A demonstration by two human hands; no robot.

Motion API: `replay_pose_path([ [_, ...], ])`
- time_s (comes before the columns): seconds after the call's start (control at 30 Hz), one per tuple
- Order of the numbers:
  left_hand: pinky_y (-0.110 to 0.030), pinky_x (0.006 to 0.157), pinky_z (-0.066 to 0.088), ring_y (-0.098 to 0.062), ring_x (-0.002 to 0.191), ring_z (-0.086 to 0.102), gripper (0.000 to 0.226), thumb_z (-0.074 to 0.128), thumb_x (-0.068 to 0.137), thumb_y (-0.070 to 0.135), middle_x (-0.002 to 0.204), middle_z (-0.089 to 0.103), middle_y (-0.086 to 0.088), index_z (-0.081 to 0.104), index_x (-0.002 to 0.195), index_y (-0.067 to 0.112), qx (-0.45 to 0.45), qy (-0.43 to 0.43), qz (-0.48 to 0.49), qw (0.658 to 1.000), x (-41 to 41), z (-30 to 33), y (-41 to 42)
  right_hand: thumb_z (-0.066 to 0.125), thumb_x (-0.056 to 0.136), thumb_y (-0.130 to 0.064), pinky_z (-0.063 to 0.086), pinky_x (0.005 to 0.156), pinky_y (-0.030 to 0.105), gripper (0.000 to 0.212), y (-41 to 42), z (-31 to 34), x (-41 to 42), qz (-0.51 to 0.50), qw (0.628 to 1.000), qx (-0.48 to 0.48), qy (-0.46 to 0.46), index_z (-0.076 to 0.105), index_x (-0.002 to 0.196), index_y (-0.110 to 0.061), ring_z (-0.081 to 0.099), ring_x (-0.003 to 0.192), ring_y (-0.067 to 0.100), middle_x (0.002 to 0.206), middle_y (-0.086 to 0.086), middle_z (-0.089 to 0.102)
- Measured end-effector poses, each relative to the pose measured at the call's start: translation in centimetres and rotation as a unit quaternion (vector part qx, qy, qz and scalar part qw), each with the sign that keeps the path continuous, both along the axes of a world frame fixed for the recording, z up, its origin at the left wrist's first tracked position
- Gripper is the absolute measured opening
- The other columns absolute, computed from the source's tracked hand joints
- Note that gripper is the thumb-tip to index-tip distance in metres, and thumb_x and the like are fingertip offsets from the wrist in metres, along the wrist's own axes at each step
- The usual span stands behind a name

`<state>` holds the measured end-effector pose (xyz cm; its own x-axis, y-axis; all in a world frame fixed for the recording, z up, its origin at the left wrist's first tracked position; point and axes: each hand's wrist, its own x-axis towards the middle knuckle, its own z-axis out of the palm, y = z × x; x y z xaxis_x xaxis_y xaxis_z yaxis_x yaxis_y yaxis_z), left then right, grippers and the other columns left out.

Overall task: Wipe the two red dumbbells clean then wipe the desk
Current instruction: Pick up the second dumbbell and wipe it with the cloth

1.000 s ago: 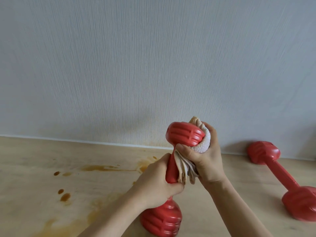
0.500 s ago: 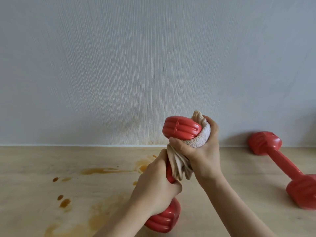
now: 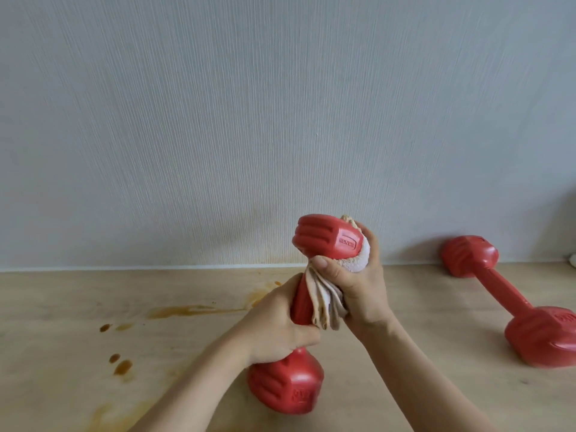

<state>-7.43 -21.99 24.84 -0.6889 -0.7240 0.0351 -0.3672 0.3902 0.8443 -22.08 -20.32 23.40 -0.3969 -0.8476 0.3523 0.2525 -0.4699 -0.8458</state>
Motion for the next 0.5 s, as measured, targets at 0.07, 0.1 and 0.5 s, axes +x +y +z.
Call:
replay_pose_path([
  [0.07, -0.031, 0.077, 0.053, -0.004, 0.077, 0.062, 0.04, 0.068, 0.07, 0.019, 0.084, 0.065, 0.011, 0.052, 0.103, 0.034, -0.033, -0.025, 0.051, 0.998, 0.1, 0.1, 0.3, 0.092, 0.042, -0.029, 0.053, 0.089, 0.042, 0.095, 0.3, 0.5, 0.6, -0.07, 0.997, 0.011, 0.029, 0.042, 0.123, -0.023, 0.064, 0.105, 0.025, 0.121, 0.013, 0.059],
  [0.1, -0.034, 0.078, 0.052, -0.007, 0.082, 0.063, 0.038, 0.066, 0.071, 0.023, 0.086, 0.065, 0.012, 0.049, 0.103, 0.034, -0.059, -0.035, 0.085, 0.994, 0.1, 0.1, 0.8, 0.091, 0.041, -0.03, 0.054, 0.088, 0.037, 0.094, 0.4, 0.7, 1.1, -0.105, 0.993, 0.014, 0.046, 0.043, 0.121, -0.026, 0.064, 0.104, 0.018, 0.121, 0.008, 0.058],
  [0.5, -0.041, 0.072, 0.054, -0.008, 0.076, 0.064, 0.034, 0.064, 0.073, 0.021, 0.082, 0.066, 0.01, 0.049, 0.1, 0.034, -0.074, 0.016, 0.13, 0.989, -0.9, -1.3, 2.0, 0.091, 0.041, -0.031, 0.051, 0.095, 0.046, 0.097, 0.3, 1.3, 0.6, -0.09, 0.989, 0.003, 0.121, 0.039, 0.124, -0.029, 0.06, 0.111, 0.022, 0.128, 0.009, 0.052],
])
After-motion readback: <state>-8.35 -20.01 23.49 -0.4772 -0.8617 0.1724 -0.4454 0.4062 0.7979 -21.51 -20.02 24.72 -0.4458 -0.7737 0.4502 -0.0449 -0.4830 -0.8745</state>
